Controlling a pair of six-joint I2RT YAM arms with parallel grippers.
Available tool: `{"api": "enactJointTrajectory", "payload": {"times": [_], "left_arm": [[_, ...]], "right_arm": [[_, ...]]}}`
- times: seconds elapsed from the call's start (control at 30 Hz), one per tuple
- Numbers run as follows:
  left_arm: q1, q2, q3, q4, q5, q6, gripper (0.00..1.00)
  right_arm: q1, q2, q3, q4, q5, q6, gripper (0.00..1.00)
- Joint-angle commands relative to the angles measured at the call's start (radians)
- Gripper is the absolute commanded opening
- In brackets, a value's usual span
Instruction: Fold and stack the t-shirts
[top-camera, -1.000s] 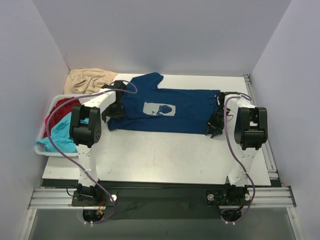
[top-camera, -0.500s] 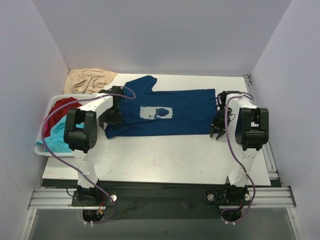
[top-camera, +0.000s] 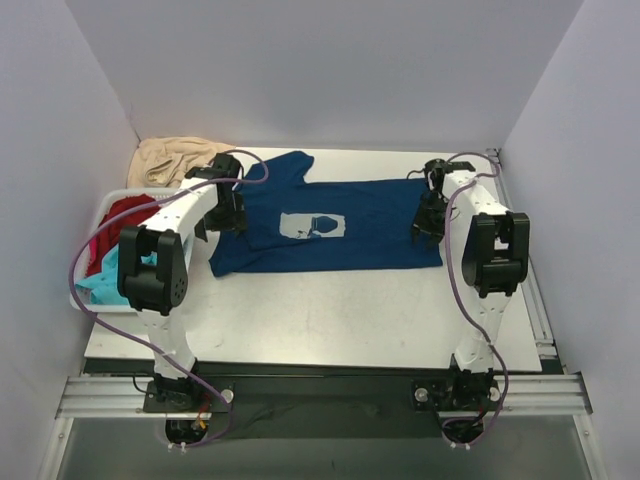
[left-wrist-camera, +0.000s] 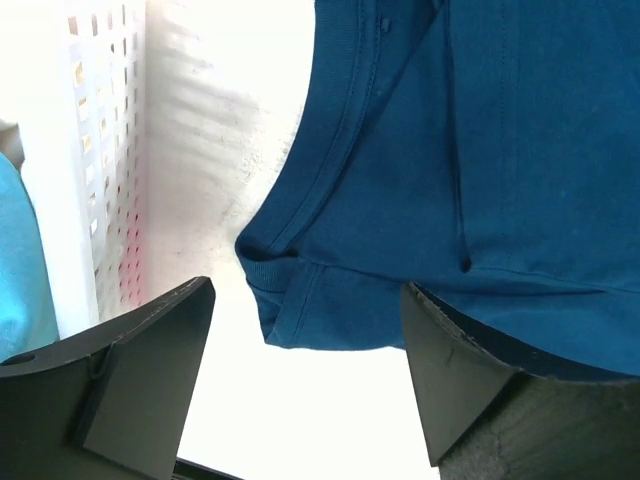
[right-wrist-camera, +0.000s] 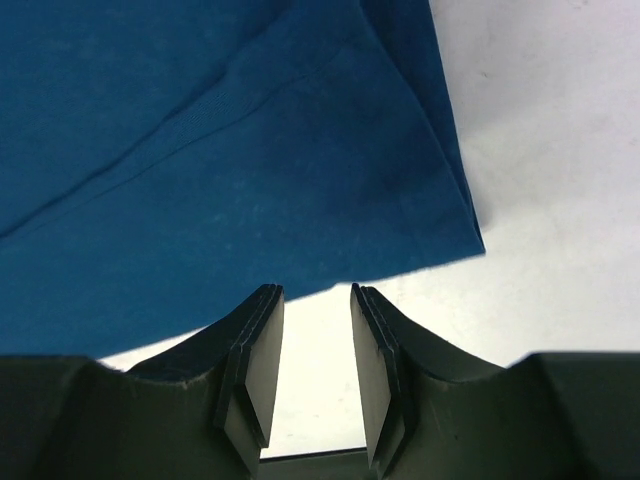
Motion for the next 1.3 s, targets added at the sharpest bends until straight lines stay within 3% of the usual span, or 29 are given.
{"api": "enactJointTrajectory", "payload": {"times": [0.0,0.3,0.5,0.6,0.73,0.87,1.1,1.17,1.27], "left_arm": [[0.017,-0.045,0.033,0.008,0.037,0.004,0.86],[0.017,-0.049,-0.025,0.105,0.230,0.026,0.92],[0.013,-0.025,-0.057,0.150,0.351,0.006,0.91],[0.008,0.000,-0.062,0.163,0.396,-0.008,0.86],[-0.009,0.039,-0.056,0.193,0.457,-0.028,0.69],[-0.033,0.092,-0.021,0.179,0.443,-0.051,0.61],[-0.047,0.130,-0.010,0.174,0.416,-0.073,0.59],[-0.047,0.135,-0.011,0.179,0.408,-0.073,0.54],[-0.047,0.141,-0.005,0.186,0.411,-0.086,0.38]], "right_arm": [[-0.006,0.057,-0.029,-0.030,0.016,-0.010,0.34],[-0.040,0.080,-0.116,-0.027,-0.067,0.002,0.33],[-0.071,0.041,-0.196,-0.055,-0.008,-0.010,0.32],[-0.072,0.029,-0.219,-0.060,0.002,-0.016,0.32],[-0.074,0.029,-0.222,-0.058,0.004,-0.010,0.31],[-0.066,0.031,-0.207,-0.058,0.002,0.004,0.30],[-0.060,0.009,-0.184,-0.056,0.010,0.022,0.29],[-0.060,-0.002,-0.173,-0.060,0.013,0.022,0.29],[-0.060,-0.014,-0.161,-0.060,0.019,0.022,0.29]]}}
